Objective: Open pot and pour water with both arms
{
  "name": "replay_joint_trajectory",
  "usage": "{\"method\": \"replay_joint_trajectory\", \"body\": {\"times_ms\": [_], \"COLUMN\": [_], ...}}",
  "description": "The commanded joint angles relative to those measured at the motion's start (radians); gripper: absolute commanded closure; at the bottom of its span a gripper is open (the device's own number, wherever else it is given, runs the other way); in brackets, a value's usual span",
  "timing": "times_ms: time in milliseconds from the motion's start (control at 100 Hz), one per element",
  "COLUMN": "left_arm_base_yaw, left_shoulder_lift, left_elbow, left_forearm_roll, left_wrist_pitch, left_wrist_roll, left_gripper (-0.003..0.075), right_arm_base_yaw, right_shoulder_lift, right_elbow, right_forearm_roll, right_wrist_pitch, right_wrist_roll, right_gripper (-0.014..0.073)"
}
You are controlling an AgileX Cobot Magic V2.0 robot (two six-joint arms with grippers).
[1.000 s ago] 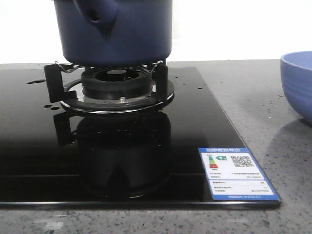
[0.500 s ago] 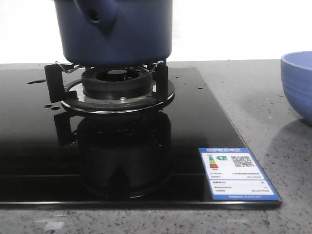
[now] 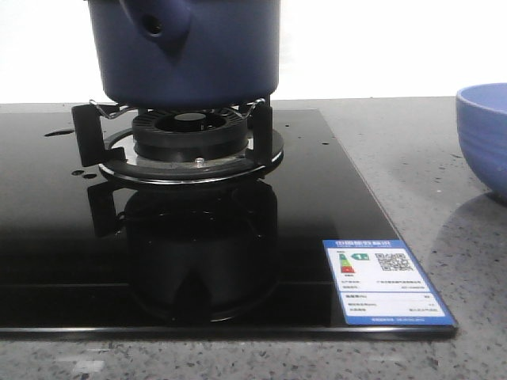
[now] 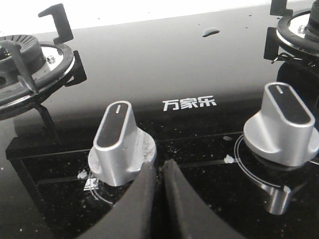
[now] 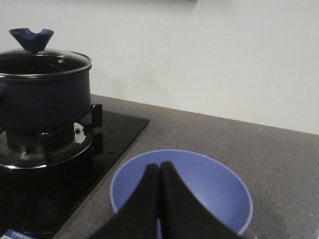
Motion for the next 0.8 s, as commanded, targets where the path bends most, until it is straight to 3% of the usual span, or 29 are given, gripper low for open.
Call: {"method": "replay_joint_trajectory", "body": {"times_ms": [0,720,790], "left_arm_base_yaw": [0.005,0.005,0.005], "left_shoulder_lift": [-0.028,-0.028,-0.028], "left_elbow": [0.029,0.029,0.029], "left_forearm_roll": [-0.012,-0.012,-0.012], "left_wrist_pitch": [-0.034,-0.034,-0.034], "left_wrist_roll": [-0.012,-0.012,-0.012], "left_gripper": [0.0741,0.0741,0.0741], "right_arm_base_yaw": [0.002,0.002,-0.017], "right_shoulder_lift": [-0.008,-0.008,-0.008], "right_elbow": [-0.021,0.007,0.057], "right_forearm_roll": [0.016,0.007,-0.084], "right_wrist_pitch": [-0.083,-0.099,-0.177], "right_wrist_roll": [-0.006,-0.004,0.098], "right_gripper": [0.0659,0.0659,0.0659]}}
